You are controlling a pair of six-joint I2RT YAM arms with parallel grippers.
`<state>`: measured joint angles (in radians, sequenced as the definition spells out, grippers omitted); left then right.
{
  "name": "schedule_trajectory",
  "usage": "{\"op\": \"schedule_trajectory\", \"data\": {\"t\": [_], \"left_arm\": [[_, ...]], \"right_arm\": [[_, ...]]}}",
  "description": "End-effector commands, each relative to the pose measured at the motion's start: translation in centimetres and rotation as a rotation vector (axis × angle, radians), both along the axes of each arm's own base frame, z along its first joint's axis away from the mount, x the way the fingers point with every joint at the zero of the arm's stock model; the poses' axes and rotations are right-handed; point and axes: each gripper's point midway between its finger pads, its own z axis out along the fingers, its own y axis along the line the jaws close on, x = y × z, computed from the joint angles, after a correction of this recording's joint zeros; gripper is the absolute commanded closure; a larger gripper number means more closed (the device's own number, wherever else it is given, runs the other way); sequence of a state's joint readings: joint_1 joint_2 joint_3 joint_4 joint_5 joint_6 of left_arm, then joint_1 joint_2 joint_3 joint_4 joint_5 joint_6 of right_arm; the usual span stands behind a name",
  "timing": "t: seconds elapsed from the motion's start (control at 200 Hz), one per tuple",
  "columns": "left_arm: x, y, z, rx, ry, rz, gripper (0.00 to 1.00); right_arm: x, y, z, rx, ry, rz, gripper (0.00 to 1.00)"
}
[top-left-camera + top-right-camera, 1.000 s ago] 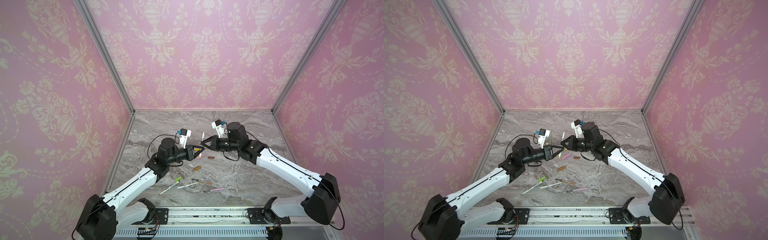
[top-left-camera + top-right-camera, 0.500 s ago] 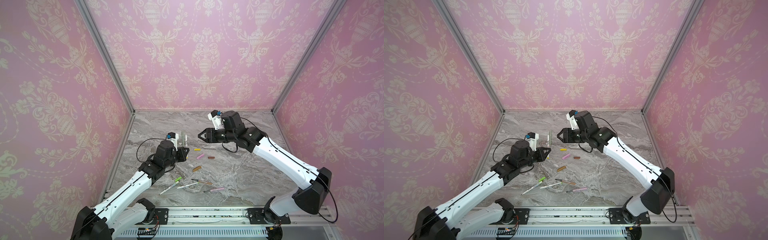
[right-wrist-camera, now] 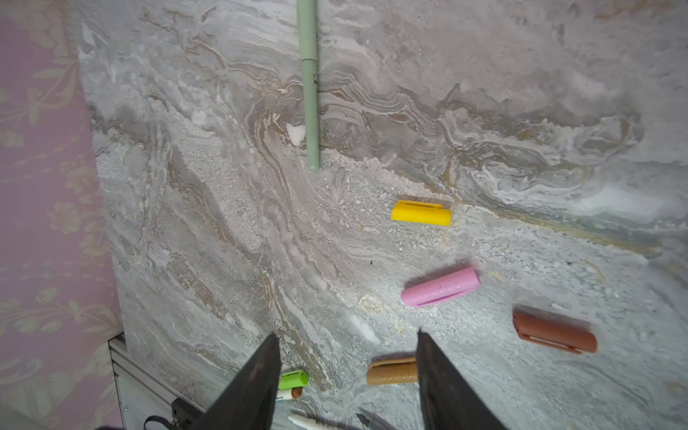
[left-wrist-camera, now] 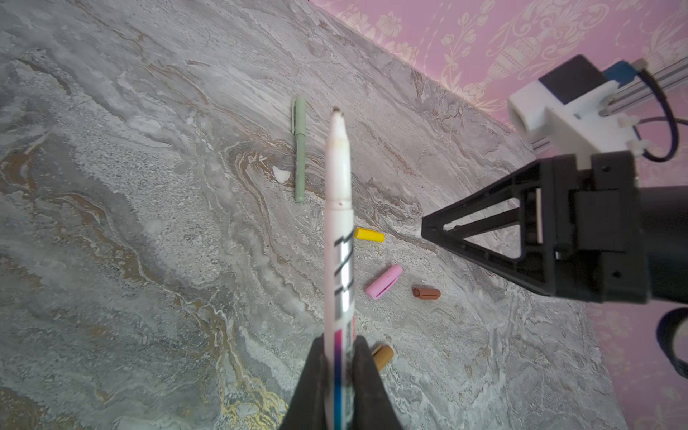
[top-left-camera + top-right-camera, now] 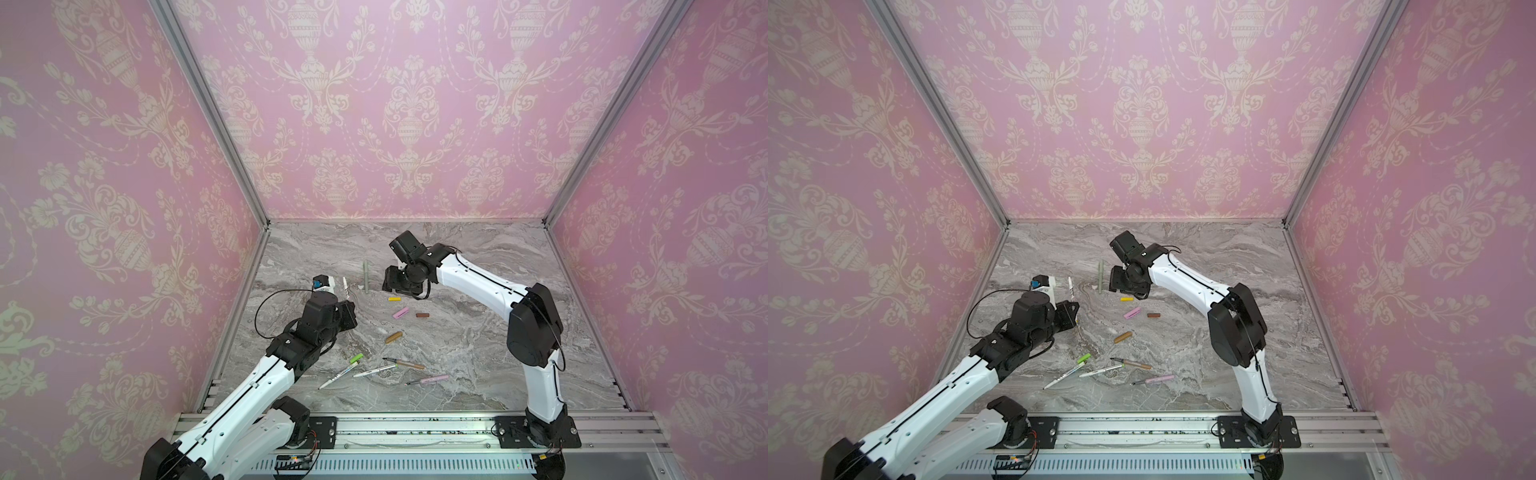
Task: Insert the pens into the pen caps
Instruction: 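Close left gripper on the white pen while right gripper releases and withdraws, then lower the right gripper onto the yellow cap and grasp it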
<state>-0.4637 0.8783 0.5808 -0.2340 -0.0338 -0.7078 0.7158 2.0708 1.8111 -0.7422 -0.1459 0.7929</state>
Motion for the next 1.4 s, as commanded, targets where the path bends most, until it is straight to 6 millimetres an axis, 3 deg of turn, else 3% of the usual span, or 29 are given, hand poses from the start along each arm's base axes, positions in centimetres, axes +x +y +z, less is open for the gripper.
{"op": "schedule_trajectory", "data": {"t": [0.0, 0.14, 0.41, 0.696, 0.981, 1.391], "left_arm": [[0.0, 1.0, -0.3, 0.002, -0.002, 0.047, 1.0], [0.1, 1.2, -0.6, -0.001, 0.004, 0.044, 1.0], [0.5, 1.1, -1.1, -0.033, 0.016, 0.036, 1.0], [0.7, 1.2, -1.4, -0.039, 0.029, 0.035, 1.0], [0.7, 1.6, -1.6, -0.044, 0.032, 0.048, 1.0], [0.8, 1.6, -1.7, -0.063, 0.037, 0.058, 1.0]], "right_arm": [[1.2, 1.9, 0.0, 0.063, 0.022, -0.039, 0.43], [1.6, 3.1, -0.6, -0.034, -0.051, 0.253, 0.41], [1.4, -0.4, -5.1, -0.32, -0.047, 0.625, 0.28], [2.6, -1.2, -7.2, -0.28, -0.038, 0.646, 0.23], [1.9, -0.5, -10.2, -0.237, 0.023, 0.676, 0.27], [-0.6, -0.2, -12.0, -0.261, 0.074, 0.71, 0.37]]}}
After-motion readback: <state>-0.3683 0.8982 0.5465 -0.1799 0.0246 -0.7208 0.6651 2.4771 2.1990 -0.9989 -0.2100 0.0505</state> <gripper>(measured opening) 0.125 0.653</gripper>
